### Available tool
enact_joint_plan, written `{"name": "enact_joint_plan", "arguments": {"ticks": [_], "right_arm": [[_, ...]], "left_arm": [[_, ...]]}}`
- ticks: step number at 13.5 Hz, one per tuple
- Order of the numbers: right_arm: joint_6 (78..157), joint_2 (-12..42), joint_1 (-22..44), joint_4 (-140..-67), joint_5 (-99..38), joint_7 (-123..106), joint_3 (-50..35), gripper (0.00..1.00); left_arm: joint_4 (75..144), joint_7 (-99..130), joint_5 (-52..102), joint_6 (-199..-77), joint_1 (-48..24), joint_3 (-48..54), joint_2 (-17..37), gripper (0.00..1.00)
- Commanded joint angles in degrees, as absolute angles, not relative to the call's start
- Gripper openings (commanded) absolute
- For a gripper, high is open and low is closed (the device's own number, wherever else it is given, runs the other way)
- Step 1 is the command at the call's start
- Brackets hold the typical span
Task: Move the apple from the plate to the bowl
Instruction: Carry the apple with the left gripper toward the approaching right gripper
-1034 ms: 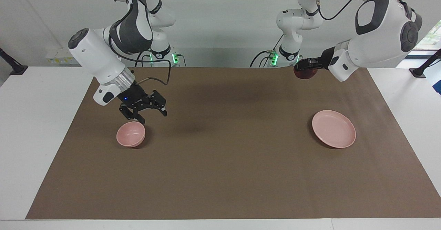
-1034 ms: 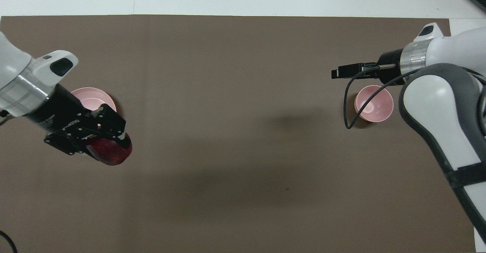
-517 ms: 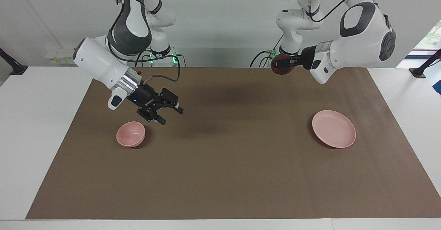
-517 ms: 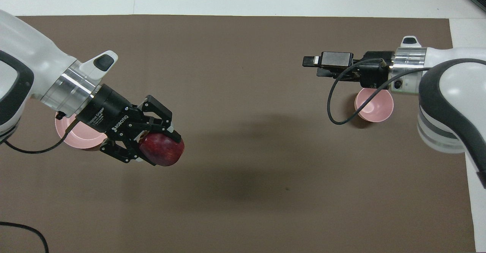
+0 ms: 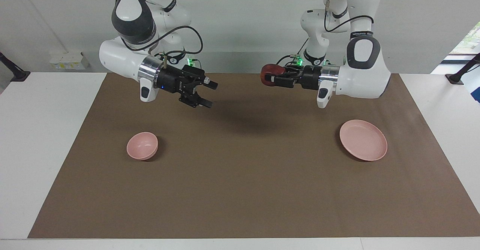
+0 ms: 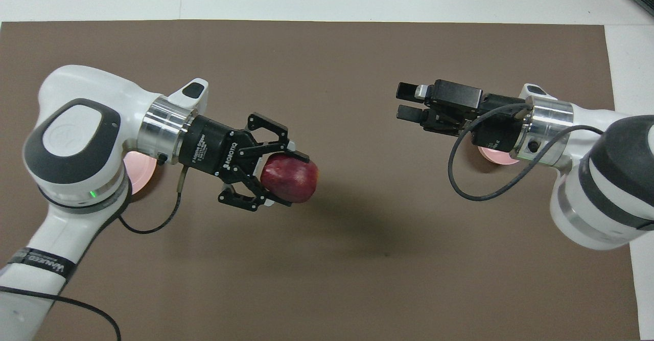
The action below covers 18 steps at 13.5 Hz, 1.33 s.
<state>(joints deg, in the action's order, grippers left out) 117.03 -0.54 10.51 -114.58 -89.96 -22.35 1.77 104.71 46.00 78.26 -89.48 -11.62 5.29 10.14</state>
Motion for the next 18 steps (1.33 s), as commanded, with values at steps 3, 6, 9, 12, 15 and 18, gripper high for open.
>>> {"name": "enact_joint_plan", "arguments": {"ticks": [3,6,9,12,15,18], "right_arm": [[113.3,-5.0,9.8,-120.8,-94.8,-24.3,1.8,1.00],[111.6,-5.4,8.2,-121.5,-94.2,-25.2,1.9,1.00],[111.5,-5.6,8.3,-121.8,-94.0,-25.4,2.0,1.00],[111.5,-6.7,8.4,-123.5,-93.7,-25.7,1.9,1.00],[111.6,-6.7,8.4,-123.4,-93.5,-25.8,2.0,0.96],[111.6,-6.6,8.3,-123.4,-92.2,-26.2,1.9,0.38]], "left_arm": [[107.0,49.8,98.2,-104.9,-20.1,5.6,10.2,0.00],[107.0,51.1,104.9,-109.2,-20.6,8.2,10.5,0.00],[107.0,51.1,109.0,-112.9,-20.6,10.4,10.5,0.00],[106.8,51.1,110.8,-118.3,-20.7,13.5,10.5,0.00],[106.7,51.0,111.8,-120.1,-20.7,14.1,10.5,0.00],[106.6,51.0,112.4,-121.7,-20.8,15.4,10.5,0.00]]}}
